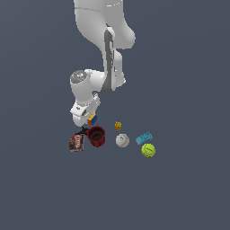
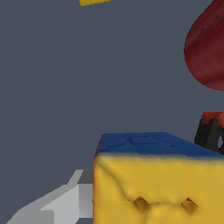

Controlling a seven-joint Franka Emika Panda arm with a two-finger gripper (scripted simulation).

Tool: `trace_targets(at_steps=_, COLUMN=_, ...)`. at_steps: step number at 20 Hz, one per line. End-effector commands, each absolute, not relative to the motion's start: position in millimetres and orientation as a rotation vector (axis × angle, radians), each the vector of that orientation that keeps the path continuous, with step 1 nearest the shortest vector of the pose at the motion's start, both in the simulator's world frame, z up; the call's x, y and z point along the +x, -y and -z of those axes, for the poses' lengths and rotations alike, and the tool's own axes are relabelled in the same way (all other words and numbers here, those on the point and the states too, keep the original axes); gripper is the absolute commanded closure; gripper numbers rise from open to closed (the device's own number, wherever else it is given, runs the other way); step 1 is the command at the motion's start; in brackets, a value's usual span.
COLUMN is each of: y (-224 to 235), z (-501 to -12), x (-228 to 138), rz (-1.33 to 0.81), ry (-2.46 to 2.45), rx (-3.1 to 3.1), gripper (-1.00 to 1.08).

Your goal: Pick up a designated object from a clutter of objects.

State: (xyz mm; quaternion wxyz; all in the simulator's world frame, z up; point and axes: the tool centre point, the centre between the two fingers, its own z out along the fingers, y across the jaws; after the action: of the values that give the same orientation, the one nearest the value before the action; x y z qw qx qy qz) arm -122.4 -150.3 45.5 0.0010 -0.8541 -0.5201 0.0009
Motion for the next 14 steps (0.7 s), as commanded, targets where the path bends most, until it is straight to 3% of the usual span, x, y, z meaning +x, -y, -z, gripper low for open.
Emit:
trace_targets(at_steps=1, y=151, z=-55, x=-118, rz=-0.001, ry=1.633, rx=-2.683, gripper=1.08)
trace_targets(at_steps=14, y=155, z=-144, x=-79, rz=-0.005, ry=1.633, rx=-2.686, gripper=1.08)
